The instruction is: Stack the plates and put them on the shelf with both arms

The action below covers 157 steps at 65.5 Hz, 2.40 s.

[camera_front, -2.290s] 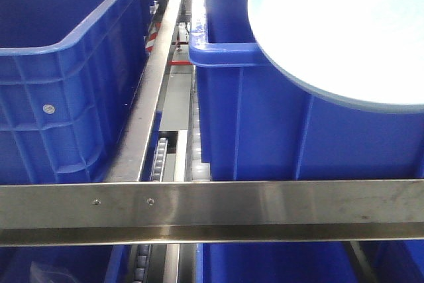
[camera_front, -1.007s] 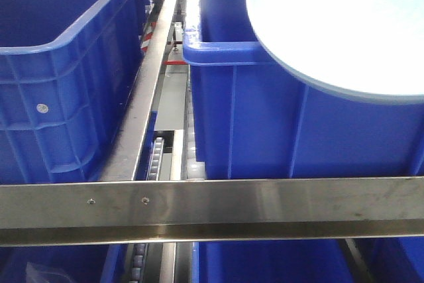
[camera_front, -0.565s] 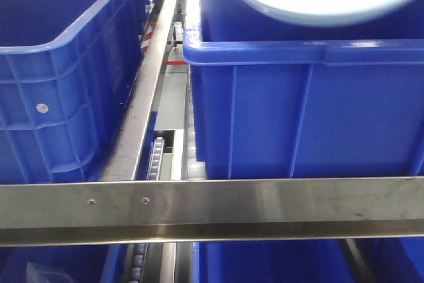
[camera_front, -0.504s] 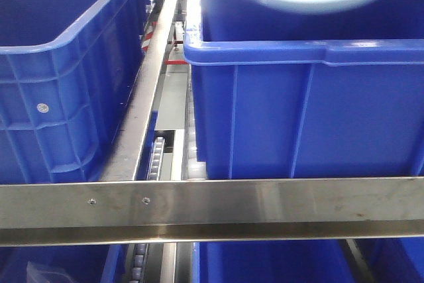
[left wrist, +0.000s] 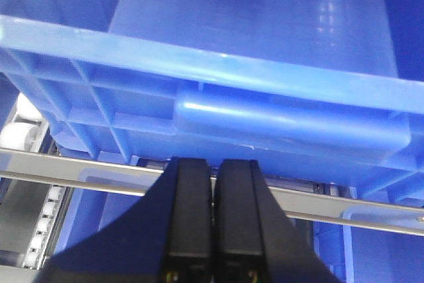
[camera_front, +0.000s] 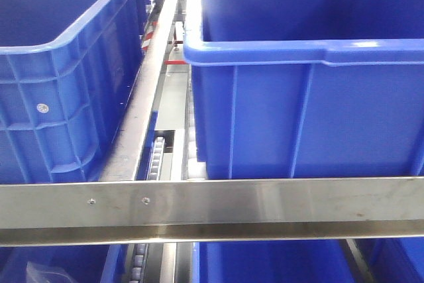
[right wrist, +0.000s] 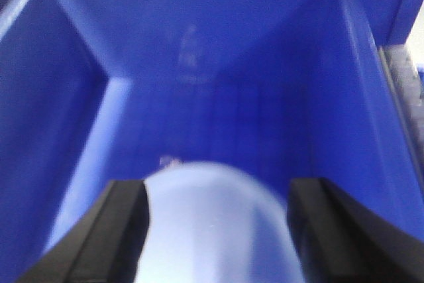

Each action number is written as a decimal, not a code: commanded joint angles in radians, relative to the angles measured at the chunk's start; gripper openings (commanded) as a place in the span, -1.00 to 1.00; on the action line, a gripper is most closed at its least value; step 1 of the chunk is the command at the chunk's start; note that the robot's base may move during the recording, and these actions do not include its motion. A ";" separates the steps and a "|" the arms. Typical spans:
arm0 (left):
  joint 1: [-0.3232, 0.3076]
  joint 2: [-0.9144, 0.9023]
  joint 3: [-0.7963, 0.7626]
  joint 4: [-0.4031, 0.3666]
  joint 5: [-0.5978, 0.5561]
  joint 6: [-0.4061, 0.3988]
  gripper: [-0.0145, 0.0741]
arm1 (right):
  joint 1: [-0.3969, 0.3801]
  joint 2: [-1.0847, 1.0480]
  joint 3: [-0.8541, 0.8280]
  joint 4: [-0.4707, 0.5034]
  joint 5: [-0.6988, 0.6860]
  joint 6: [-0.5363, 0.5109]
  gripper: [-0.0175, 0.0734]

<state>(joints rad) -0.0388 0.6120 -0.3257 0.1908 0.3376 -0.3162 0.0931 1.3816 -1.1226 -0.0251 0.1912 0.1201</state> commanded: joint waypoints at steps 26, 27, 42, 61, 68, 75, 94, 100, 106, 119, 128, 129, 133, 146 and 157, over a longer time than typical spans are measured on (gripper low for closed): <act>-0.002 0.003 -0.028 -0.002 -0.077 -0.008 -0.48 | -0.007 -0.505 0.393 -0.005 -0.114 -0.004 -0.59; -0.002 0.003 -0.028 -0.002 -0.077 -0.008 -0.48 | -0.007 -0.524 0.411 -0.005 -0.115 -0.004 -0.58; -0.002 0.003 -0.028 -0.002 -0.077 -0.008 -0.48 | -0.007 -0.751 0.624 -0.005 -0.140 -0.004 -0.55; -0.002 0.003 -0.028 -0.002 -0.077 -0.008 -0.48 | -0.007 -0.785 0.654 -0.004 -0.129 -0.003 -0.55; -0.002 0.003 -0.028 -0.002 -0.077 -0.008 -0.48 | -0.007 -0.785 0.654 -0.004 -0.129 -0.003 -0.55; -0.002 0.003 -0.028 -0.002 -0.077 -0.008 -0.48 | -0.007 -0.785 0.654 -0.004 -0.129 -0.003 -0.55; -0.002 0.003 -0.028 -0.002 -0.077 -0.008 -0.48 | -0.008 -0.925 0.751 -0.004 -0.105 -0.003 -0.55; -0.002 0.003 -0.028 -0.002 -0.077 -0.008 -0.48 | -0.008 -1.034 0.848 -0.004 -0.108 -0.003 -0.55; -0.002 0.003 -0.028 -0.002 -0.077 -0.008 -0.48 | -0.008 -1.140 0.959 -0.004 -0.108 -0.003 -0.55; -0.002 0.003 -0.028 -0.002 -0.077 -0.008 -0.48 | -0.008 -1.371 1.151 -0.004 -0.107 -0.003 -0.55; -0.002 0.003 -0.028 -0.002 -0.078 -0.008 -0.48 | -0.009 -1.411 1.152 -0.004 -0.028 -0.003 -0.55; -0.002 0.003 -0.028 -0.002 -0.078 -0.008 -0.48 | -0.009 -1.412 1.152 -0.004 -0.027 -0.003 -0.55; -0.002 0.003 -0.028 -0.002 -0.078 -0.008 -0.48 | -0.009 -1.412 1.152 -0.004 -0.024 -0.003 -0.55; -0.002 0.003 -0.028 -0.002 -0.077 -0.008 -0.48 | -0.009 -1.412 1.152 -0.004 -0.032 -0.003 -0.55; -0.002 0.003 -0.028 -0.002 -0.077 -0.008 -0.48 | -0.009 -1.412 1.152 -0.004 -0.050 -0.003 -0.55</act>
<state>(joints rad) -0.0388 0.6120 -0.3257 0.1908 0.3376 -0.3162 0.0931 -0.0117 0.0276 -0.0251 0.2414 0.1201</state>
